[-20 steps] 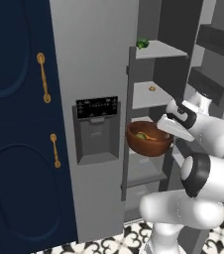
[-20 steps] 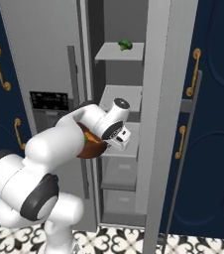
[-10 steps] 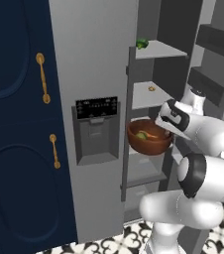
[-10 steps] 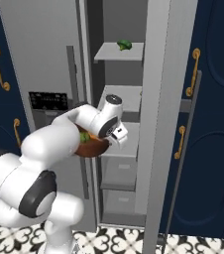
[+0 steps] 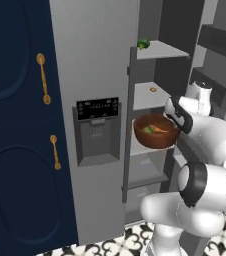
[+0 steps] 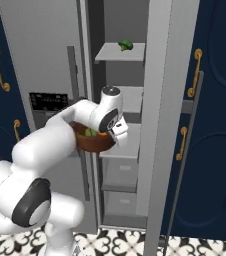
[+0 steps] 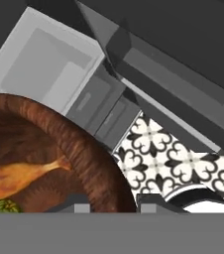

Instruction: Pick the chicken drumstick and lime from their plates and place them in the bowl. Then put the bowl in the fridge.

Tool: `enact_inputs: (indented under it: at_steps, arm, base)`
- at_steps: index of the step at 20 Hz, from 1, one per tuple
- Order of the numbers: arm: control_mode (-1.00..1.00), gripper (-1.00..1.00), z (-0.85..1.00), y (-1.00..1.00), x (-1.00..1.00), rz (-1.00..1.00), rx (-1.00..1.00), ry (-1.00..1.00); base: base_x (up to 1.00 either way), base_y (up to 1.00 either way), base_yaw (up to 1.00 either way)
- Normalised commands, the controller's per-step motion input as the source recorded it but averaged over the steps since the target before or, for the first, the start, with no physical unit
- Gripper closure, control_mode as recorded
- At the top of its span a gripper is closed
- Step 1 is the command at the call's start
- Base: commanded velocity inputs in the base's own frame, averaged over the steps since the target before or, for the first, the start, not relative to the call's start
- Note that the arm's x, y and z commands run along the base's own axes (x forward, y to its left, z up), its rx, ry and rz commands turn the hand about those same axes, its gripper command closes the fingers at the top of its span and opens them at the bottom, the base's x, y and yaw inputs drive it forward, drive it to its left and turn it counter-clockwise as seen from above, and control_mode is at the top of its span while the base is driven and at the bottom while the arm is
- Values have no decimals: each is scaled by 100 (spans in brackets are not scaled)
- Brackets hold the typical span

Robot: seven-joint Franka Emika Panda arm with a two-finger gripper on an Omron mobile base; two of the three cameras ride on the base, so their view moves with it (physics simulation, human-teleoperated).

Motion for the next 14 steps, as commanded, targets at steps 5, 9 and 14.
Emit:
enact_inputs:
  at_steps: [5,9,14]
  arm:
    - [-100,100,31,-33,-55,-15,0,-2]
    - [-100,100,9,-5,4,-37,-6,-13]
    - [-100,100,2,21,84,-42,-11,-10]
  base:
    - [0,0,0]
    - [0,0,0]
    - [0,0,0]
